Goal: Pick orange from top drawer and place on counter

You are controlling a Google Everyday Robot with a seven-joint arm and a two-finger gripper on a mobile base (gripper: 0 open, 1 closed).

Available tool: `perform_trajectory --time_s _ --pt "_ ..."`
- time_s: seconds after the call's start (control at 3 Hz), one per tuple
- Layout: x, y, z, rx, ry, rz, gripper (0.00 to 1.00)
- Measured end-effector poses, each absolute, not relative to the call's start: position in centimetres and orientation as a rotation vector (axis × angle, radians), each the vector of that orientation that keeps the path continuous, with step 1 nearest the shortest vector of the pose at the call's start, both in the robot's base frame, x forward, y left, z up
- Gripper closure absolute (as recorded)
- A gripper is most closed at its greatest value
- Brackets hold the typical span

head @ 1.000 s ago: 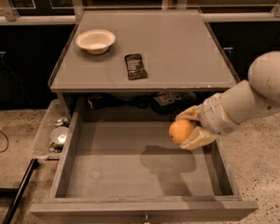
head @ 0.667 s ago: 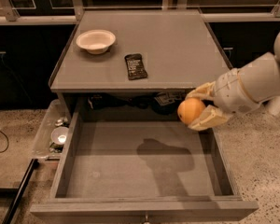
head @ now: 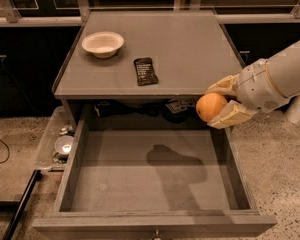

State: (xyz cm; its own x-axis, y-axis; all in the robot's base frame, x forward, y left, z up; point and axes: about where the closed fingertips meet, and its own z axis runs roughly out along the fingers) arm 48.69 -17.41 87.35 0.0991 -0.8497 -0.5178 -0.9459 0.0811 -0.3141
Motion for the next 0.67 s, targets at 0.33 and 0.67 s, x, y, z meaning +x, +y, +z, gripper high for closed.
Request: perform_trajectory --time_s 0.33,0.67 --pt "51.2 -17.8 88.5 -1.784 1.735 0.168 1.00" --pt "55.7 -18.0 90.0 -1.773 1.686 0.123 1.00"
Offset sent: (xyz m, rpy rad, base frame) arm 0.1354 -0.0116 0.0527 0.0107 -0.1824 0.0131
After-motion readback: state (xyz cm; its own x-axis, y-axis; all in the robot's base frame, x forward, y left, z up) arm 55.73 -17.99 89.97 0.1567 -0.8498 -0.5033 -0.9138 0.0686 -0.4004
